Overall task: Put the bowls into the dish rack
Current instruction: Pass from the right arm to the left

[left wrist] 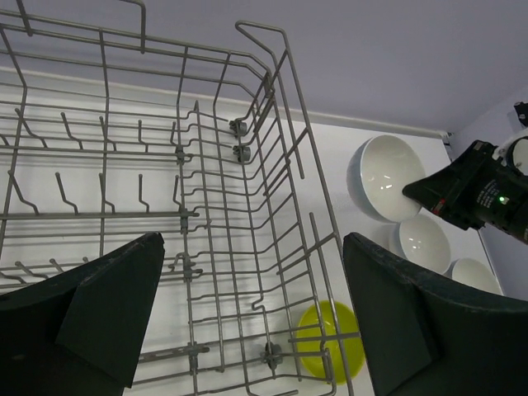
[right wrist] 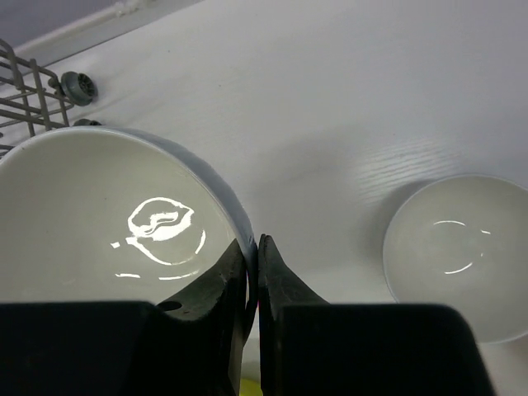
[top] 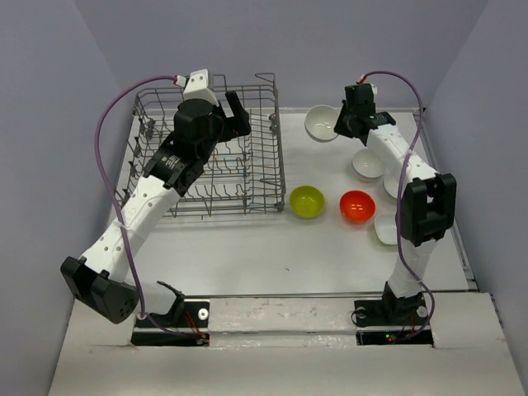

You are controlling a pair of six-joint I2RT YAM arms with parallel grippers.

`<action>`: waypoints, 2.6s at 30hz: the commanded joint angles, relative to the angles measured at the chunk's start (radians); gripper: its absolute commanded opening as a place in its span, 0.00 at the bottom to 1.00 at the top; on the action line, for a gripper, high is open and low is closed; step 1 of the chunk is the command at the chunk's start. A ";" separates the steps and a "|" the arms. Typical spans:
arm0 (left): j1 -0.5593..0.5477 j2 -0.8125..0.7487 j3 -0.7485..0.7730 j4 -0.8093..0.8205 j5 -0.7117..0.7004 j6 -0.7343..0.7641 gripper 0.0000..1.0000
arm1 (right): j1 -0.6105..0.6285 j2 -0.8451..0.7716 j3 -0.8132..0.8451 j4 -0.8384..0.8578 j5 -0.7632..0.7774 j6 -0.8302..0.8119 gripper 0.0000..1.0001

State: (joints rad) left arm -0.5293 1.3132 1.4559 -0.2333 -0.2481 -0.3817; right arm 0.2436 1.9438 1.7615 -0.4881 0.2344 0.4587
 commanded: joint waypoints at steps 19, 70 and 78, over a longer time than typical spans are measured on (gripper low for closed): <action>-0.020 0.239 0.402 -0.156 0.089 0.029 0.99 | 0.112 -0.379 0.089 -0.010 0.011 -0.045 0.01; -0.201 0.376 0.552 -0.224 -0.118 0.007 0.54 | 0.315 -0.382 0.033 0.020 0.140 -0.078 0.01; -0.209 0.408 0.592 -0.253 -0.132 0.021 0.41 | 0.315 -0.376 0.030 0.025 0.135 -0.078 0.01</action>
State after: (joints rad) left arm -0.7315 1.7191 2.0041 -0.4862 -0.3492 -0.3729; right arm 0.5510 1.5921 1.7828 -0.5537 0.3534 0.3798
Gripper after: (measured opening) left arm 0.411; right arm 0.117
